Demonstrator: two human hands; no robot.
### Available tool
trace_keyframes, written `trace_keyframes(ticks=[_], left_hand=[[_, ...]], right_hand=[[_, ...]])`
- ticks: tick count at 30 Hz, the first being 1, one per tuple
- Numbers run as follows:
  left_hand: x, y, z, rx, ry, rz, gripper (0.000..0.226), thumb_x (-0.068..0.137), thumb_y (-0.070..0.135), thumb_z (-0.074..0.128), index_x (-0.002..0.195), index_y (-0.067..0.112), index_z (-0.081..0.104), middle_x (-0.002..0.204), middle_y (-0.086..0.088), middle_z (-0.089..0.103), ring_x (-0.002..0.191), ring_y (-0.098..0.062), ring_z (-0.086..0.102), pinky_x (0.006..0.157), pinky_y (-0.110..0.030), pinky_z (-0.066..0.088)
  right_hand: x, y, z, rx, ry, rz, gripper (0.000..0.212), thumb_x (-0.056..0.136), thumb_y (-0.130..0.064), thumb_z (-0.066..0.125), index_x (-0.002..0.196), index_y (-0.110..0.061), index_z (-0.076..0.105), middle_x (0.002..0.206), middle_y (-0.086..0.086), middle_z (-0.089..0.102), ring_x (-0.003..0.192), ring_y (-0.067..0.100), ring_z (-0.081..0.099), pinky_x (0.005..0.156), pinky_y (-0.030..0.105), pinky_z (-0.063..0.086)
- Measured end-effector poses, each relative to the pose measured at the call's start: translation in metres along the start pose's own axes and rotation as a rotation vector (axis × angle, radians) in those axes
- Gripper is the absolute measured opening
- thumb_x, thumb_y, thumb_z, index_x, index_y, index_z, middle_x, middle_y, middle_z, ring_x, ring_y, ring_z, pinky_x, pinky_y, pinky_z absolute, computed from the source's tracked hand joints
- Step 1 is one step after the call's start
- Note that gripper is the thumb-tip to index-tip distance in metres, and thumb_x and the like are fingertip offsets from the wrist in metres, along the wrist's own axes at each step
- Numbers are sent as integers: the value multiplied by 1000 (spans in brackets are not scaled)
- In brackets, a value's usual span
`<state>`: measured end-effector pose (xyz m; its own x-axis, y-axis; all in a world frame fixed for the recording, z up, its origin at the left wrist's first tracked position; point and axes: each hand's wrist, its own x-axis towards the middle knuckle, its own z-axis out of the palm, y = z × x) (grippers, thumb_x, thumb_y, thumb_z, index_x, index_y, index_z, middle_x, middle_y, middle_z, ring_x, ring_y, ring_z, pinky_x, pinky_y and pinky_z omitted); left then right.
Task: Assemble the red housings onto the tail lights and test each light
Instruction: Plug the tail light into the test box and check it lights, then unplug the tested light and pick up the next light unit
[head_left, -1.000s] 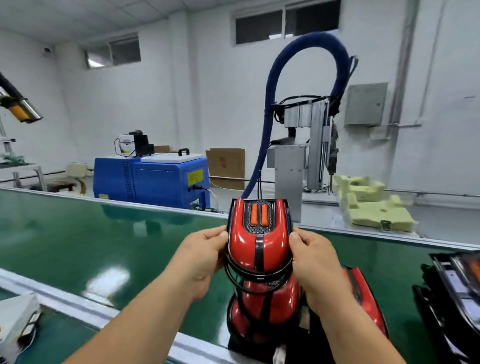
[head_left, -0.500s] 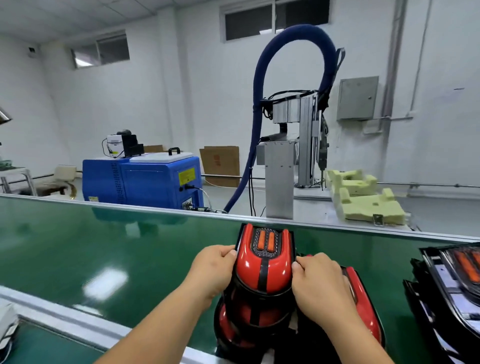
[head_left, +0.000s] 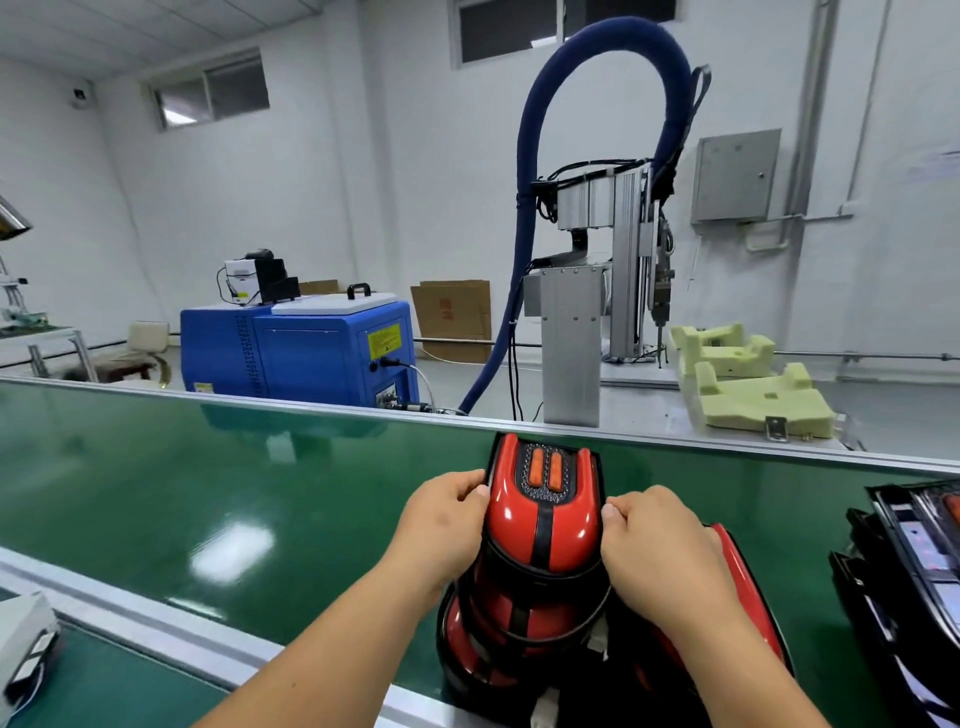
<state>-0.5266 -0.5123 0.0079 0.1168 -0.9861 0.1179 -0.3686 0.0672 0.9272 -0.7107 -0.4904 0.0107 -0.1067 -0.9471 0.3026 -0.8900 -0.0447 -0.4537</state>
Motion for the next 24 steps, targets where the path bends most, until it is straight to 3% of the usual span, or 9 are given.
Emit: trace_keyframes(ticks=[3, 7, 10, 13, 15, 18, 20, 24], left_hand=[[1, 2, -3, 38, 57, -17, 34, 102, 21, 46, 133, 18, 61, 133, 3, 62, 125, -14, 54, 113, -36, 38], [3, 6, -12, 53, 119, -18, 38, 103, 23, 45, 139, 16, 53, 142, 3, 54, 131, -15, 48, 114, -35, 34], [-1, 10, -22, 51, 150, 0, 37, 103, 26, 45, 139, 20, 54, 134, 7, 58, 125, -13, 52, 109, -34, 39], [-8, 12, -39, 36, 198, 26, 33, 102, 27, 47, 133, 24, 58, 109, 15, 63, 109, -8, 57, 92, -27, 43], [-15, 12, -53, 25, 228, 34, 31, 102, 27, 47, 130, 26, 60, 111, 13, 64, 107, -9, 59, 88, -25, 45], [-24, 11, -66, 36, 220, 22, 32, 102, 28, 47, 131, 26, 60, 119, 12, 61, 114, -10, 55, 97, -27, 43], [-29, 9, -69, 38, 212, 24, 33, 103, 30, 46, 133, 26, 58, 116, 15, 56, 112, -6, 51, 96, -24, 39], [-39, 10, -70, 18, 205, 32, 31, 102, 30, 48, 130, 27, 61, 97, 21, 60, 83, 4, 55, 74, -14, 42]], right_hand=[[0, 1, 0, -36, 28, 24, 34, 99, -30, 33, 81, -21, 61, 94, -5, 61, 94, 24, 58, 84, 38, 36], [-1, 3, -6, -34, 72, 53, 34, 100, -29, 33, 101, -23, 67, 114, -7, 61, 106, 23, 57, 85, 39, 34], [0, -3, -11, -1, 86, 14, 33, 99, -29, 35, 83, -22, 63, 100, -6, 61, 97, 24, 57, 82, 39, 37], [-2, -24, -14, 66, 142, -66, 32, 99, -33, 37, 76, -25, 58, 83, -9, 49, 80, 18, 49, 76, 36, 33], [-2, -43, -17, 82, 166, -122, 34, 99, -33, 37, 70, -23, 53, 79, -7, 46, 74, 16, 46, 75, 37, 36], [4, -63, -22, 18, 123, -147, 33, 97, -27, 36, 68, -18, 48, 79, -1, 51, 75, 20, 50, 78, 38, 43], [9, -69, -28, 18, 110, -161, 32, 97, -22, 39, 67, -16, 51, 78, -1, 52, 71, 18, 48, 71, 35, 43], [11, -71, -33, 245, 193, -210, 41, 96, -21, 45, 58, -10, 54, 67, 8, 56, 63, 23, 52, 57, 33, 41]])
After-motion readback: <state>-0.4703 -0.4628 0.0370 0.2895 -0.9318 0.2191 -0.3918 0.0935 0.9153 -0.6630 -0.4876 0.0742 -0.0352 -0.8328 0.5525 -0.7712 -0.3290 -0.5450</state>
